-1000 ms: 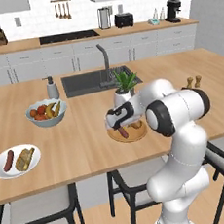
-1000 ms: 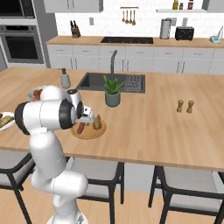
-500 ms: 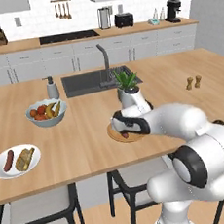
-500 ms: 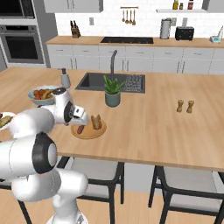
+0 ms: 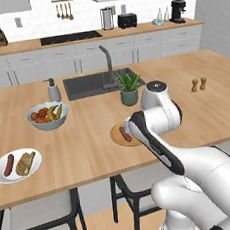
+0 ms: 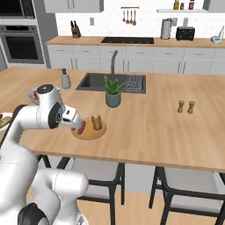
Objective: Place one bun and one sausage from the bowl on each plate.
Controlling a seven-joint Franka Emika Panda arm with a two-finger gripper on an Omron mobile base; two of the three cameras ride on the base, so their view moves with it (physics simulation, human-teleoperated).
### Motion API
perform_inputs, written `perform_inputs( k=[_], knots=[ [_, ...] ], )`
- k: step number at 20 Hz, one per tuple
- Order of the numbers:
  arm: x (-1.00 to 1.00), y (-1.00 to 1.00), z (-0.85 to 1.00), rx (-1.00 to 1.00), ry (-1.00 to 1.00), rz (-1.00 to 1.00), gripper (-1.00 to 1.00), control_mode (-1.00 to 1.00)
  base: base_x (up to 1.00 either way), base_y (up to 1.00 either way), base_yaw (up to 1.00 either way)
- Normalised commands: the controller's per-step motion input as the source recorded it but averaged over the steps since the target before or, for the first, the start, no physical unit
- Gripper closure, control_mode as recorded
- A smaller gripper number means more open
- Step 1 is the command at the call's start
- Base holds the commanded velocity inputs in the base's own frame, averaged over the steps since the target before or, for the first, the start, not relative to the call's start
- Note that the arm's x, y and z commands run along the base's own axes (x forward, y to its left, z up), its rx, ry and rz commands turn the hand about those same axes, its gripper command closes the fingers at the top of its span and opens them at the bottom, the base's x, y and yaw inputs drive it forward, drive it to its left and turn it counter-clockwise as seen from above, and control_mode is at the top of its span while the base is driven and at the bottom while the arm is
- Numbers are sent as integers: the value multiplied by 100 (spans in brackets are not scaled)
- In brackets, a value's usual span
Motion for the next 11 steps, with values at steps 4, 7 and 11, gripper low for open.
perform_inputs(
  k=[4, 7, 11],
  knots=[
    [-64, -42, 84, 0, 0, 0, -100, -100, 0, 0, 0],
    [-54, -47, 78, 0, 0, 0, -100, -100, 0, 0, 0],
    [-70, -29, 57, 0, 0, 0, -100, -100, 0, 0, 0]
  ],
)
